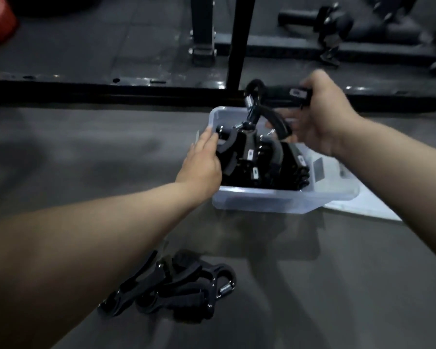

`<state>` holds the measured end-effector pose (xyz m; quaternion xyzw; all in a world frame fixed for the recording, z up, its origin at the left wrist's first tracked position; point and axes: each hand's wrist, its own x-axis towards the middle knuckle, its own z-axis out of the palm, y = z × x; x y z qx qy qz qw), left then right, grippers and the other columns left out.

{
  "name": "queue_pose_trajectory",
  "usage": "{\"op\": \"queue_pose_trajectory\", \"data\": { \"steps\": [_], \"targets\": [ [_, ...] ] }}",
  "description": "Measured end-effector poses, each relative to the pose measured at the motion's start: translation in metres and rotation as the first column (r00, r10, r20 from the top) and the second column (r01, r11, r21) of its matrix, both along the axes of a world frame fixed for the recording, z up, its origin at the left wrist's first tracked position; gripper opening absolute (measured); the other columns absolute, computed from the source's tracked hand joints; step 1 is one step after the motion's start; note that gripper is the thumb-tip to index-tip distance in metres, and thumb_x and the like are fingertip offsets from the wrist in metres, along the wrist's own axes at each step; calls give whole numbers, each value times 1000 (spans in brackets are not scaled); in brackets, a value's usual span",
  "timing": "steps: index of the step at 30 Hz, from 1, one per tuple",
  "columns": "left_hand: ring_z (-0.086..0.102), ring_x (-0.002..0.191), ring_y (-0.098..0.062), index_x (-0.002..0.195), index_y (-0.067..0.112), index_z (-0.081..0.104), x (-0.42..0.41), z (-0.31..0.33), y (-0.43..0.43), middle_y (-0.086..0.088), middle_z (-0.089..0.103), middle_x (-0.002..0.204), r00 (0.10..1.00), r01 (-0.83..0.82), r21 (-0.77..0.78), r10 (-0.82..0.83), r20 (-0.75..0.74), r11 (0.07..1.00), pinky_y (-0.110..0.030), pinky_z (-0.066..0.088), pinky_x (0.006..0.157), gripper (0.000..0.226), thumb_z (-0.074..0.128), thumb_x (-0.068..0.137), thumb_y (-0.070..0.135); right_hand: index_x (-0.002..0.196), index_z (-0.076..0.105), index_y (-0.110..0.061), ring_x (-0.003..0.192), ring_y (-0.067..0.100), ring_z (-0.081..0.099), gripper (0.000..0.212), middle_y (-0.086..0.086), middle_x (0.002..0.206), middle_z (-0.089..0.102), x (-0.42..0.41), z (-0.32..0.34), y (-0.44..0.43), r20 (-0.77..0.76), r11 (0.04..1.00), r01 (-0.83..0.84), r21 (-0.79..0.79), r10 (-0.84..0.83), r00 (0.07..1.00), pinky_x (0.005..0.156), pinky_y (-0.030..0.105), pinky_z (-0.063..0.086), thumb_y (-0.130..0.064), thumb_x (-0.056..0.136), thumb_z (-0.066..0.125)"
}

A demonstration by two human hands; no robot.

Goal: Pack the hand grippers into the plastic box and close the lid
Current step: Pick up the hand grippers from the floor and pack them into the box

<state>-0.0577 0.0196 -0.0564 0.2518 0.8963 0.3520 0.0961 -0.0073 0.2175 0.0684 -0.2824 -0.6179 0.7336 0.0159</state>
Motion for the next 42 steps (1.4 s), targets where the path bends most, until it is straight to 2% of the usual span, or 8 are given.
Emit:
{"op": "queue_pose_trajectory", "data": {
  "steps": [5,11,15,18,23,30,34,42],
  "targets": [
    [20,145,-19,144,14,39,3,13,7,-1,26,157,985,-85,-105,68,-158,991,-36,15,119,48,33,97,16,119,58,-3,108,52,58,50,33,116,64,33,-17,31,87,979,45,-197,-28,996,96,54,46,-27,89,26],
    [17,146,-13,149,19,31,8,27,40,4,27,156,968,110,-133,-137,-211,985,-33,4,120,49,31,100,26,99,63,0,75,32,70,31,24,96,73,45,-33,45,168,955,105,277,-155,973,70,38,57,-17,89,39],
    [17,146,-13,148,24,32,15,12,49,7,27,157,944,164,-260,-228,-239,952,-37,10,120,50,28,100,38,113,62,-15,72,21,63,25,9,92,70,41,-37,46,338,571,-284,770,12,941,58,23,47,-18,94,45],
    [16,146,-13,149,23,32,18,6,48,8,26,157,922,129,-334,-236,-307,934,-35,9,120,52,27,100,39,133,51,-25,116,29,55,51,6,124,61,38,-40,36,516,214,-524,824,98,851,96,39,47,-53,91,44],
    [17,146,-13,148,21,34,21,7,48,7,28,157,920,118,-327,-227,-321,938,-35,10,119,51,28,100,38,139,36,-21,122,32,46,84,10,133,44,29,-47,17,689,107,-700,706,124,714,98,43,44,-66,73,65],
    [16,146,-11,149,23,33,21,9,47,8,27,157,919,121,-322,-229,-320,939,-34,9,120,51,25,100,39,142,36,-34,104,25,63,94,2,124,59,25,-31,43,536,580,-552,600,220,815,90,40,54,-29,61,82],
    [14,146,-11,149,23,32,21,8,46,9,25,157,919,125,-326,-233,-319,937,-34,7,120,51,24,101,38,111,59,-21,76,24,59,48,9,92,61,29,-34,65,256,928,-218,302,141,956,61,33,47,-16,64,67],
    [15,146,-11,149,23,33,21,7,46,9,26,157,917,119,-318,-228,-329,940,-34,8,120,51,24,101,37,82,57,-17,58,21,51,9,7,75,54,40,-73,73,461,992,-49,114,-9,887,55,28,38,-21,88,52]
  ]
}}
